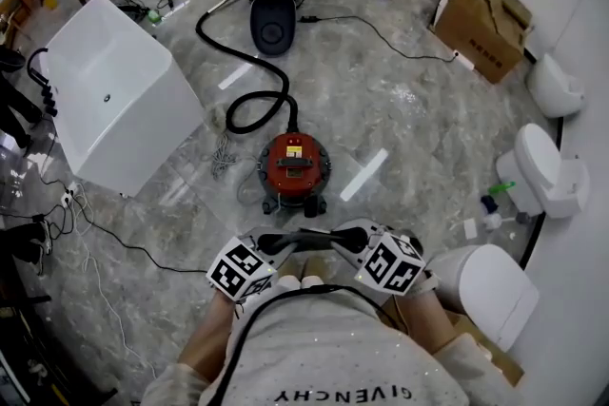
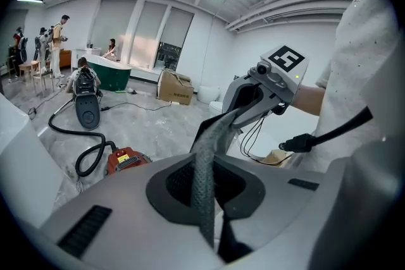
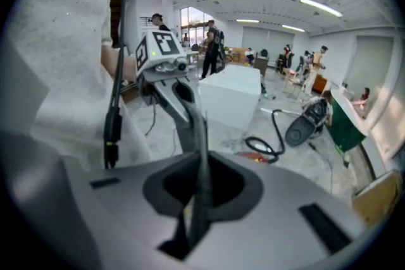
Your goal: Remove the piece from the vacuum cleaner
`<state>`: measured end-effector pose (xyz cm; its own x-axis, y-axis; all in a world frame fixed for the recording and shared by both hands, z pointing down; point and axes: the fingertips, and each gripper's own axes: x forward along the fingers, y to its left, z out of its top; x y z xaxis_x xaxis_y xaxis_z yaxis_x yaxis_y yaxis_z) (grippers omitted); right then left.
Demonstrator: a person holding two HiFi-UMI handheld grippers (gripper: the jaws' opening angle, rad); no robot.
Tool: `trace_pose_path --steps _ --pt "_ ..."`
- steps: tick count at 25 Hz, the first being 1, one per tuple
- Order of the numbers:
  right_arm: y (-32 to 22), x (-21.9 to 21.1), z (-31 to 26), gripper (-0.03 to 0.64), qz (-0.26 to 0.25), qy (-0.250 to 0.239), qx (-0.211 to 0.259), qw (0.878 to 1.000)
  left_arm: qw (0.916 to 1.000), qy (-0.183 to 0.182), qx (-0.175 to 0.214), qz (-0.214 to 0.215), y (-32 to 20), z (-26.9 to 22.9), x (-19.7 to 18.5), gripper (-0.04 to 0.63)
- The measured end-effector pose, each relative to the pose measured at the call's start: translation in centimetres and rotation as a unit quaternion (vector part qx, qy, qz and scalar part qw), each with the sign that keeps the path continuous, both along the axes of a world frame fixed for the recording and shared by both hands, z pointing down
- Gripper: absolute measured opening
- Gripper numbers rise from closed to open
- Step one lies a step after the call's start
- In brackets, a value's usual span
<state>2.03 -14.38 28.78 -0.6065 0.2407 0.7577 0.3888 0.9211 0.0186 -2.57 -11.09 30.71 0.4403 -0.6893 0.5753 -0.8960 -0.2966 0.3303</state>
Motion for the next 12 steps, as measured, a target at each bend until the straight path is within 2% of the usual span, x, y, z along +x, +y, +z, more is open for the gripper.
trace_pose_path --steps 12 --pt "0.41 -0.02 -0.59 0.043 -0.007 -0.011 -0.027 1.0 0.9999 0.011 -0.001 0.0 0.28 -0.67 0.26 0.034"
